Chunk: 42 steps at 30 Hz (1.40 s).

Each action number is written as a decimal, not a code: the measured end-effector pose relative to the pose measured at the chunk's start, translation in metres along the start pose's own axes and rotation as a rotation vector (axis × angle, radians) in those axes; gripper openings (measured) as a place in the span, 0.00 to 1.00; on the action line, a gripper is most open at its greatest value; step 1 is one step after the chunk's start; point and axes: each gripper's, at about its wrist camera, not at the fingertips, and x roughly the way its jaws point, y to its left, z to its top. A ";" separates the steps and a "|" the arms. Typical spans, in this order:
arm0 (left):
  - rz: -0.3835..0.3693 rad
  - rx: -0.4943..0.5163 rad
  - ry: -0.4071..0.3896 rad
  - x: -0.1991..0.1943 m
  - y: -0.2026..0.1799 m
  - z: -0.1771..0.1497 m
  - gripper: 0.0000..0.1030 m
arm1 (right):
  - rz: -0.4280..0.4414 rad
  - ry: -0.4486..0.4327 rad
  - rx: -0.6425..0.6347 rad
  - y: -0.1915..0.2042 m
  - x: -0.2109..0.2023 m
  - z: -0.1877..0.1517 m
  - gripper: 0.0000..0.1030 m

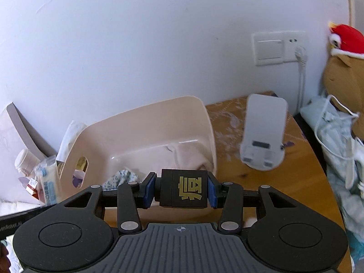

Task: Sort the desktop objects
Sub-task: 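Lift the snack stick and black box and carry both over the basket, then open both tools to drop the snack stick and black box into the basket, then move both tools back to the table items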

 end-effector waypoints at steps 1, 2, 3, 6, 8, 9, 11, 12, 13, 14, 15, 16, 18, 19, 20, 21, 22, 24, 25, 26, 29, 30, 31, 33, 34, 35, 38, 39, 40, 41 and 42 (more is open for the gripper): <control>0.002 0.005 -0.001 0.004 0.000 0.004 0.24 | -0.002 0.001 -0.014 0.003 0.005 0.002 0.41; 0.004 0.011 0.001 0.009 -0.002 0.008 0.24 | -0.003 0.004 -0.027 0.005 0.010 0.004 0.41; 0.007 0.017 0.006 0.016 -0.002 0.011 0.24 | -0.004 0.009 -0.037 0.007 0.015 0.005 0.41; 0.012 0.027 0.027 0.033 -0.002 0.017 0.24 | -0.011 0.029 -0.053 0.010 0.030 0.007 0.41; 0.014 0.035 0.041 0.044 -0.003 0.018 0.24 | -0.016 0.042 -0.061 0.012 0.037 0.006 0.41; 0.013 0.040 0.050 0.050 -0.003 0.018 0.24 | -0.020 0.048 -0.067 0.013 0.040 0.006 0.41; 0.003 0.043 0.057 0.058 -0.004 0.018 0.23 | -0.028 0.058 -0.079 0.014 0.046 0.006 0.41; -0.006 0.046 0.064 0.061 -0.003 0.018 0.22 | -0.030 0.065 -0.082 0.015 0.049 0.006 0.41; -0.015 0.050 0.071 0.065 -0.004 0.019 0.21 | -0.030 0.070 -0.081 0.015 0.051 0.006 0.41; -0.016 0.057 0.074 0.067 -0.006 0.019 0.19 | -0.030 0.073 -0.081 0.015 0.052 0.006 0.41; -0.016 0.066 0.078 0.069 -0.007 0.019 0.16 | -0.032 0.075 -0.084 0.015 0.053 0.006 0.41; -0.015 0.076 0.083 0.072 -0.008 0.019 0.16 | -0.035 0.077 -0.088 0.015 0.055 0.006 0.41; -0.013 0.086 0.093 0.076 -0.010 0.018 0.16 | -0.041 0.084 -0.090 0.014 0.058 0.006 0.41; -0.015 0.085 0.101 0.077 -0.011 0.018 0.16 | -0.042 0.090 -0.088 0.013 0.059 0.006 0.41; -0.021 0.083 0.109 0.078 -0.011 0.018 0.16 | -0.043 0.096 -0.085 0.012 0.060 0.006 0.41; -0.029 0.078 0.116 0.079 -0.011 0.017 0.17 | -0.040 0.098 -0.087 0.012 0.060 0.005 0.41; -0.029 0.070 0.119 0.079 -0.011 0.017 0.17 | -0.039 0.097 -0.092 0.012 0.060 0.006 0.44; -0.025 0.056 0.112 0.078 -0.012 0.018 0.26 | -0.039 0.091 -0.089 0.012 0.058 0.006 0.53; -0.021 0.045 0.107 0.076 -0.011 0.019 0.41 | -0.036 0.082 -0.088 0.011 0.056 0.006 0.56; -0.014 0.029 0.099 0.074 -0.010 0.019 0.50 | -0.036 0.076 -0.092 0.012 0.054 0.006 0.64; -0.002 -0.026 0.058 0.064 -0.007 0.020 0.69 | -0.022 0.057 -0.099 0.013 0.048 0.006 0.81; -0.006 -0.036 0.059 0.062 -0.006 0.021 0.70 | -0.015 0.051 -0.100 0.014 0.045 0.006 0.84; -0.013 -0.046 0.063 0.060 -0.004 0.021 0.70 | -0.012 0.045 -0.102 0.014 0.043 0.006 0.87; -0.018 -0.054 0.067 0.056 -0.003 0.021 0.70 | -0.005 0.033 -0.104 0.015 0.038 0.006 0.91; -0.018 -0.054 0.065 0.053 -0.002 0.019 0.70 | 0.003 0.029 -0.104 0.014 0.035 0.006 0.94; -0.017 -0.052 0.062 0.050 -0.001 0.017 0.70 | 0.007 0.028 -0.101 0.014 0.033 0.005 0.98; -0.020 -0.047 0.019 0.035 0.001 0.008 0.71 | 0.021 0.034 -0.088 0.010 0.026 0.002 1.00; -0.023 -0.035 0.004 0.030 0.001 0.005 0.71 | 0.024 0.039 -0.086 0.008 0.025 0.000 1.00; -0.018 -0.022 0.000 0.026 0.000 0.002 0.74 | 0.021 0.043 -0.086 0.006 0.023 -0.002 1.00; -0.010 -0.013 0.007 0.023 -0.001 -0.001 0.75 | 0.017 0.046 -0.086 0.005 0.022 -0.004 1.00; -0.009 -0.009 0.015 0.020 -0.001 -0.005 0.76 | 0.012 0.050 -0.085 0.002 0.020 -0.007 1.00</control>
